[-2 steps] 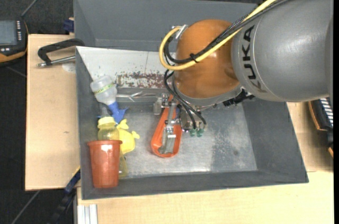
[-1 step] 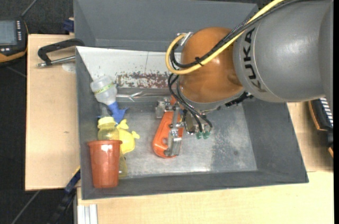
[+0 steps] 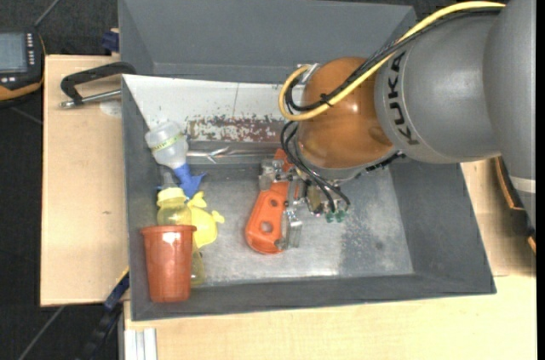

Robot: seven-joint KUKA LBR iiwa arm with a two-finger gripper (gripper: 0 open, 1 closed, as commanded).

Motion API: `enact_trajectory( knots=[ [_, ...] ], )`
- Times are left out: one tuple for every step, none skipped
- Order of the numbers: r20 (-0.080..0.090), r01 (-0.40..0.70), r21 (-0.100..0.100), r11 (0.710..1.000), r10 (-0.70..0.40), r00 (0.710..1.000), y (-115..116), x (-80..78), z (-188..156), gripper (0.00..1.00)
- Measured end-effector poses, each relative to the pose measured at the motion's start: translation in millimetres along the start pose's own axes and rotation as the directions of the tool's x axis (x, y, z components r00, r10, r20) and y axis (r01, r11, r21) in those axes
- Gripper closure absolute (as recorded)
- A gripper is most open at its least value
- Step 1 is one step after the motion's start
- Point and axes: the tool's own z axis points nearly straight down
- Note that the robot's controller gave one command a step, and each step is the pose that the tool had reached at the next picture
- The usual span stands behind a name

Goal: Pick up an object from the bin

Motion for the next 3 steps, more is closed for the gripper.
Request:
enact_trajectory(
  knots=[
    [0.0, 0.315, -0.003, 0.949, -0.315, 0.949, -5.7, -5.8, 37.2, 1.0],
    [0.0, 0.316, -0.003, 0.949, -0.316, 0.949, -5.7, -5.8, 37.2, 1.0],
    [-0.004, 0.31, -0.005, 0.951, -0.31, 0.951, -8.6, -12.5, 38.1, 1.0]
  ],
)
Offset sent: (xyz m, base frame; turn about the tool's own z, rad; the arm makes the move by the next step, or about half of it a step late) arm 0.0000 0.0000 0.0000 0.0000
